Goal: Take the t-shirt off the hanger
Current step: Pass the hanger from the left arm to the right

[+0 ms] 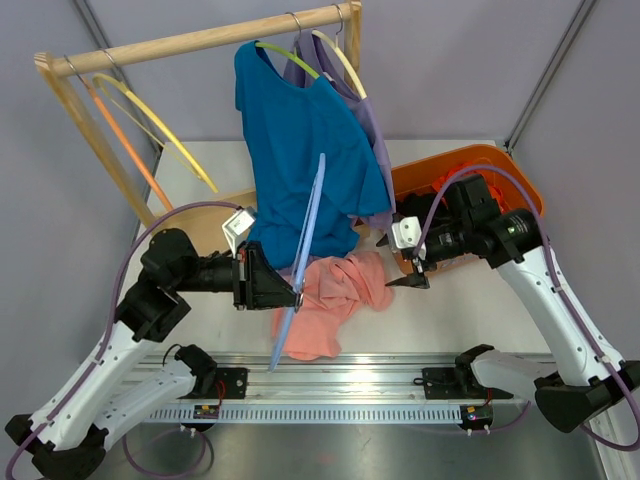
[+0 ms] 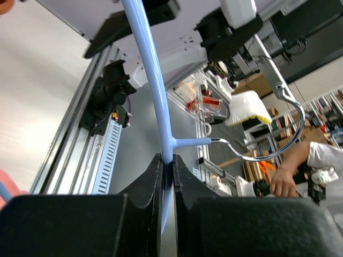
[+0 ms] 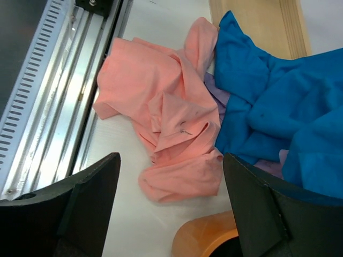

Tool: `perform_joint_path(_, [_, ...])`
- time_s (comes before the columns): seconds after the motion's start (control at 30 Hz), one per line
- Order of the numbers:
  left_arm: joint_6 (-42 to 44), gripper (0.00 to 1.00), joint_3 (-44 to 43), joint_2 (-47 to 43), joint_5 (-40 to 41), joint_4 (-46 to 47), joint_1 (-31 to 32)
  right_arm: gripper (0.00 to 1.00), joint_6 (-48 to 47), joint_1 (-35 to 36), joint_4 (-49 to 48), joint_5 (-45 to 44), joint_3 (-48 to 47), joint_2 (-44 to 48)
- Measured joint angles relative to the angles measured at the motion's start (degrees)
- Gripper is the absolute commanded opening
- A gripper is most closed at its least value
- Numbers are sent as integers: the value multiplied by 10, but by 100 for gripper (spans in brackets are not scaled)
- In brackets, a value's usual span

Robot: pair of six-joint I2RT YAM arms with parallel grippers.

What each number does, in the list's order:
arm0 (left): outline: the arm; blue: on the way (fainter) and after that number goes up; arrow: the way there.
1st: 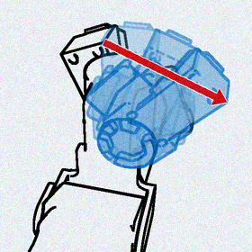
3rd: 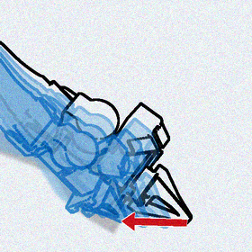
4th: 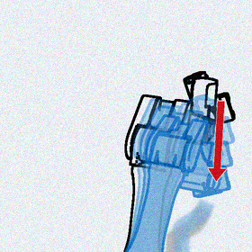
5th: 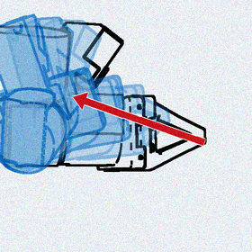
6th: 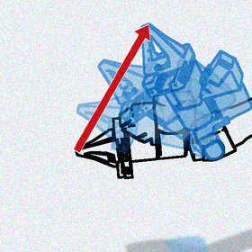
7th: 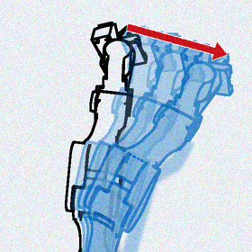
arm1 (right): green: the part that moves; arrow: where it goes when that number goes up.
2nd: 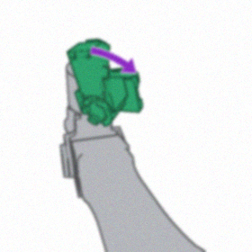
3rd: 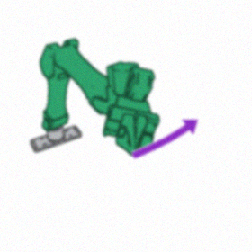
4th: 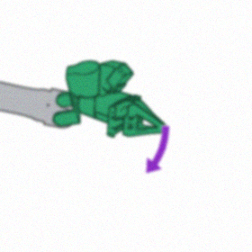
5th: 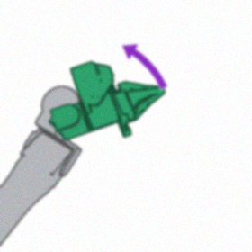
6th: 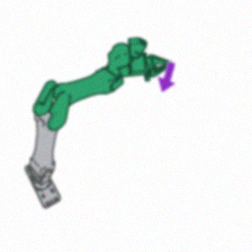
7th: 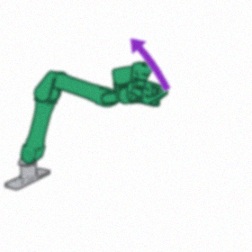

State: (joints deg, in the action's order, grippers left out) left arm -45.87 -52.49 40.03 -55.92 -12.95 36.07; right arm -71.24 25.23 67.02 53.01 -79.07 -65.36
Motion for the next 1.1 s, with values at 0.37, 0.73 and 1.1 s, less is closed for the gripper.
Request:
perform_joint_path(0.37, [-92,0,104,-78,155,62,0,84,153,0,-52,110,26,7])
perform_joint_path(0.73, [-112,0,122,-70,63,53,0,87,127,3,-83,123,-34,-17])
perform_joint_path(1.1, [-80,0,121,-42,-15,-5,1,87,25,64,-1,124,-90,-24])
